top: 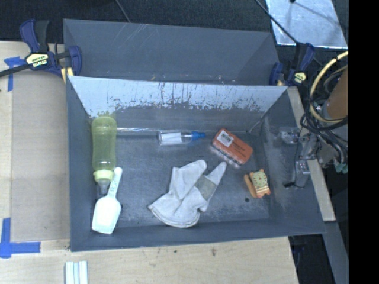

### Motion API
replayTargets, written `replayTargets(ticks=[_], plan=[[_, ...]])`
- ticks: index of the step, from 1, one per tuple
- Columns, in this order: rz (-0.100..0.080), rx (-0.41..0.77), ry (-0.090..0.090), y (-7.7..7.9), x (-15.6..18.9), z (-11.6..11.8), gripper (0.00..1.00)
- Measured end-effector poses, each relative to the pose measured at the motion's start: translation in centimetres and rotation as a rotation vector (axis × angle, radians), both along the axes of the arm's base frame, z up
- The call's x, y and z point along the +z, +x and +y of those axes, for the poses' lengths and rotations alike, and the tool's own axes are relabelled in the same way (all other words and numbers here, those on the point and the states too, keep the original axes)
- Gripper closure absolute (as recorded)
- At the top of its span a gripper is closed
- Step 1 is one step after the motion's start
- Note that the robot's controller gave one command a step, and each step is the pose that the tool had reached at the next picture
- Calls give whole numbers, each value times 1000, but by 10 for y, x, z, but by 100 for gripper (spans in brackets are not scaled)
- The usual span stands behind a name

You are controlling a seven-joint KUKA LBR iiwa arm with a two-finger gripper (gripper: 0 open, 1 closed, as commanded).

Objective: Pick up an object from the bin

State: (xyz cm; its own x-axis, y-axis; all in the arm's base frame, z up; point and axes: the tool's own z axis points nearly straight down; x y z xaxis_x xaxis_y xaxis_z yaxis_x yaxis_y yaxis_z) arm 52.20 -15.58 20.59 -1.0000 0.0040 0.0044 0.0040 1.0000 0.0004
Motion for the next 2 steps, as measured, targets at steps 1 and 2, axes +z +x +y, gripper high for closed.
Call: replayTargets(ticks=[1, 2], plan=[[-8, 4, -2, 2, 4, 1, 0], [-10, -160, -1, 30, -38, 6, 0]])
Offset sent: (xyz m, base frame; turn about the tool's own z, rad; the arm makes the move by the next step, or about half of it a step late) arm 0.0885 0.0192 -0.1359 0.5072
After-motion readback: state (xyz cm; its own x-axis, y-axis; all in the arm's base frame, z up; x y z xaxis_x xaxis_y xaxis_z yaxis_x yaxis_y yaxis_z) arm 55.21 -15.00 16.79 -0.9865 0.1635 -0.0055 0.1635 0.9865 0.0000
